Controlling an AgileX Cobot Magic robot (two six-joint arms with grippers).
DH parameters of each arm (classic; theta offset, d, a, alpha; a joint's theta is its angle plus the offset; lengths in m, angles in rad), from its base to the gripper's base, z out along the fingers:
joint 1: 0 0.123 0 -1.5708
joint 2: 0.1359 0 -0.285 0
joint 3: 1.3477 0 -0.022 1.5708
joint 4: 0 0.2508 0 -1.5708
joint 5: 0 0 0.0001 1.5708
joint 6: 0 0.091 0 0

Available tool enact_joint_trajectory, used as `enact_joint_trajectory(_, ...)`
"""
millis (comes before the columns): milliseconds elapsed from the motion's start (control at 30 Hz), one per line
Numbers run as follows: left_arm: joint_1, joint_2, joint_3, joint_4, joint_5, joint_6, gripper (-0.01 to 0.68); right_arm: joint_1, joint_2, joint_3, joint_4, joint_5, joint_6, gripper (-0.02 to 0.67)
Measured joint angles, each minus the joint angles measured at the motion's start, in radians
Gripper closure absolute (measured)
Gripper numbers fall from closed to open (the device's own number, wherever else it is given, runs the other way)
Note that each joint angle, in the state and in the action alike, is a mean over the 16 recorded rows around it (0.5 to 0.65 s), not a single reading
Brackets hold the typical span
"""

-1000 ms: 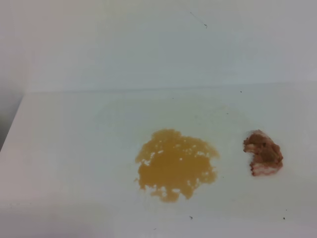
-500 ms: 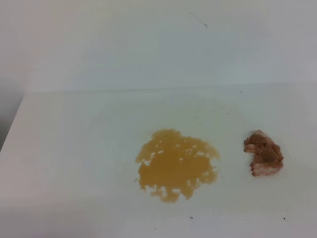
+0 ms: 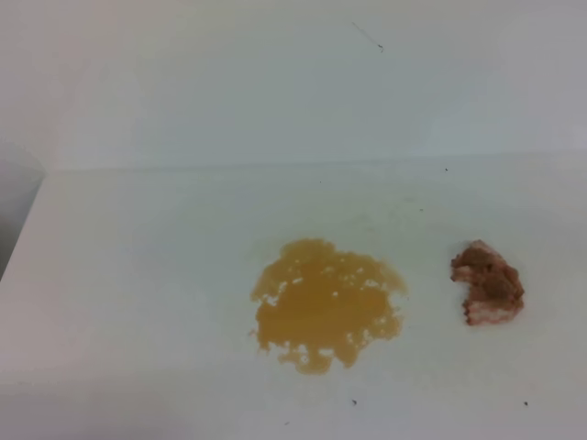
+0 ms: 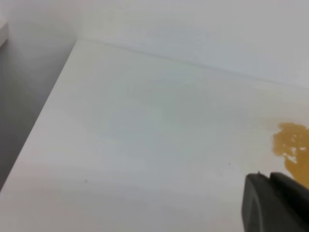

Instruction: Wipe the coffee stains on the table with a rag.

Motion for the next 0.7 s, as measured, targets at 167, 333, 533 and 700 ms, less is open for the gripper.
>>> enact_joint_trajectory(167, 0.0, 0.0, 0.0, 0.0, 0.0, 0.0, 0.675, 0.0, 0.186, -0.111, 0.023, 0.166, -0.009, 0.651)
enact_joint_trajectory(333, 0.0, 0.0, 0.0, 0.0, 0.0, 0.0, 0.675, 0.0, 0.371, -0.222, 0.005, 0.387, 0.028, 0.651)
enact_joint_trajectory(533, 0.0, 0.0, 0.0, 0.0, 0.0, 0.0, 0.675, 0.0, 0.556, -0.33, -0.017, 0.637, 0.091, 0.651)
enact_joint_trajectory(700, 0.0, 0.0, 0.0, 0.0, 0.0, 0.0, 0.675, 0.0, 0.662, -0.381, 0.002, 0.785, 0.132, 0.651)
